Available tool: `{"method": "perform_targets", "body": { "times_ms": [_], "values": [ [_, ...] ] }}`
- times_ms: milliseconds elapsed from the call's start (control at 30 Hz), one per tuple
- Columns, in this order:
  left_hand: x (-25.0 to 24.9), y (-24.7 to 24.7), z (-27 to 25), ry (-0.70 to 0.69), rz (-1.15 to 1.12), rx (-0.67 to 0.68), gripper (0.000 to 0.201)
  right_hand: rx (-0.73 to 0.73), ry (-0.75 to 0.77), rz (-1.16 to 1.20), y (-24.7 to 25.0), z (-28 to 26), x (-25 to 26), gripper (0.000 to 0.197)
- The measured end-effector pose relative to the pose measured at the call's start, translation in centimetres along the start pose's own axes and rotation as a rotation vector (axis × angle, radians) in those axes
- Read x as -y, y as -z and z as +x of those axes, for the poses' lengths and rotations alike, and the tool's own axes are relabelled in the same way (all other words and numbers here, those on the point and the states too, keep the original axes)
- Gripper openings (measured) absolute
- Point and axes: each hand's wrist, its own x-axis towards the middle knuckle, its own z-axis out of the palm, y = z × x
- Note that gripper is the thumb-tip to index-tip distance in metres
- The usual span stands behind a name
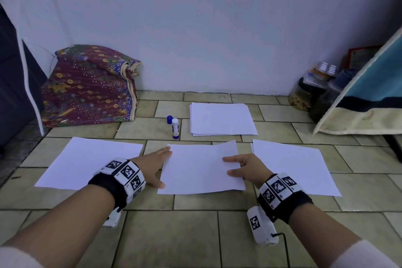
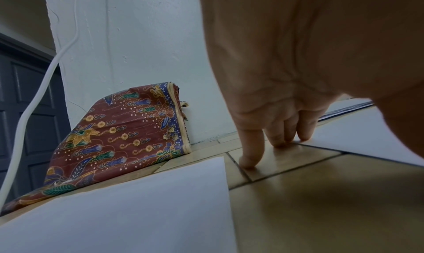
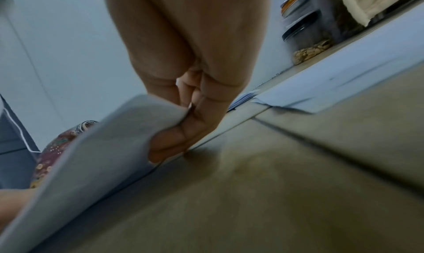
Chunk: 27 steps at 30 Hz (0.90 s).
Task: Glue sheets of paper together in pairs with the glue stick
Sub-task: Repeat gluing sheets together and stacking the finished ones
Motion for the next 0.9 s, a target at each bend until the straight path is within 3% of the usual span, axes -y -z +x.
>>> {"method": "perform_targets", "body": {
  "times_ms": [367,567,700,900],
  "values": [
    [-0.1,-0.1,-0.1,0.011,0.020,0.062,0.112,-0.087,0.041,-0.127,2.9,-0.1,0.6,0.046],
    [-0.2,-0.1,0.0,0.031,-0.083,-0.032,0.120,-0.181,0.166,-0.023,8.0,-0.7,2.8,0.047],
    [-1.6,-0.6,0.0,0.082,-0.003,0.026,0.133,-0.214,0.150,-0.053,10.2,2.1,4.0,0.045],
    [-2.4,-0.5,0.1,0.146,0.084,0.073,0.131,-0.345,0.164,-0.230,10.1,7.1,6.4,0.044]
  ]
}}
